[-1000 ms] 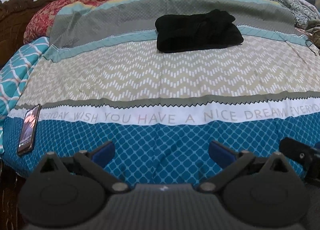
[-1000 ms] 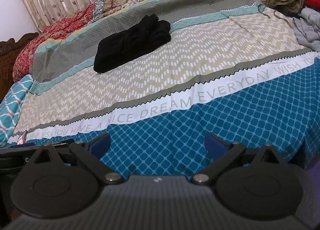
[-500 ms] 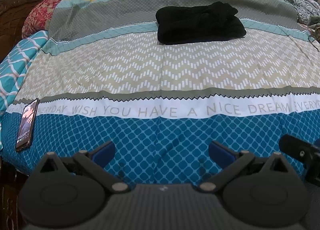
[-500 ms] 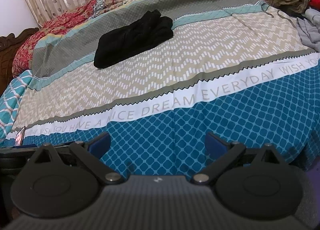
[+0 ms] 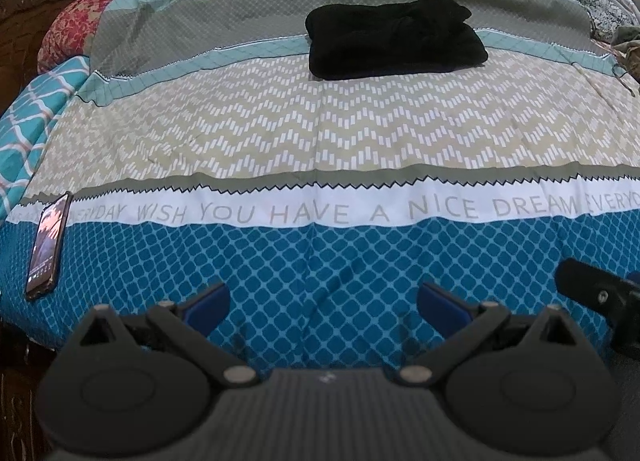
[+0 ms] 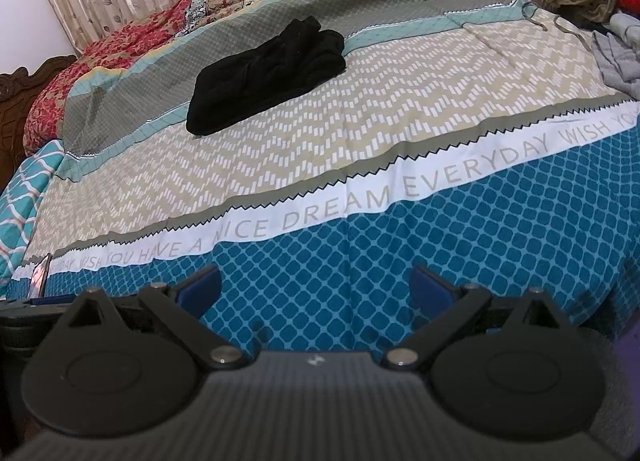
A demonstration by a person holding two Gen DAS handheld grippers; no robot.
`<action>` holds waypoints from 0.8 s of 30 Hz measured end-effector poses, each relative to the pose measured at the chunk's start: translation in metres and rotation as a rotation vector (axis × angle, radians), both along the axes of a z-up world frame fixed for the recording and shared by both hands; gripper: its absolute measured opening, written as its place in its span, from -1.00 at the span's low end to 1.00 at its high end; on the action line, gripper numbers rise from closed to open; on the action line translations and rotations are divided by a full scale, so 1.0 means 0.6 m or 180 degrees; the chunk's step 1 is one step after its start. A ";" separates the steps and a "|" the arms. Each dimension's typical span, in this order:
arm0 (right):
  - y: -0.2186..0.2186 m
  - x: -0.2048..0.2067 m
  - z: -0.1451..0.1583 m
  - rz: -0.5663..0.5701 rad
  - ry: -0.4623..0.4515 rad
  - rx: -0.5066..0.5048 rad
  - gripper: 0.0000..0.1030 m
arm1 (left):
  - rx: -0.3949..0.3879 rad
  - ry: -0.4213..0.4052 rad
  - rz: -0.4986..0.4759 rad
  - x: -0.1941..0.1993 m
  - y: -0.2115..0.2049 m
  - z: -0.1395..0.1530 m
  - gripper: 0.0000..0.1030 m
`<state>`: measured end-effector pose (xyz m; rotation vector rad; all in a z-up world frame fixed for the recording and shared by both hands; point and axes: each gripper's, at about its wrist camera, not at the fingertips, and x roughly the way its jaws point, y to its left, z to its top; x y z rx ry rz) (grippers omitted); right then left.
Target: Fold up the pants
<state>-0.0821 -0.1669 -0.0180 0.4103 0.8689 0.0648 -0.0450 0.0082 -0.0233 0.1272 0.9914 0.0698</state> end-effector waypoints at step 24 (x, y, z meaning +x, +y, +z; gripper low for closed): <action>0.000 -0.005 0.002 -0.0055 -0.0001 0.0029 0.97 | -0.0082 0.0161 0.0026 -0.005 0.001 -0.002 1.00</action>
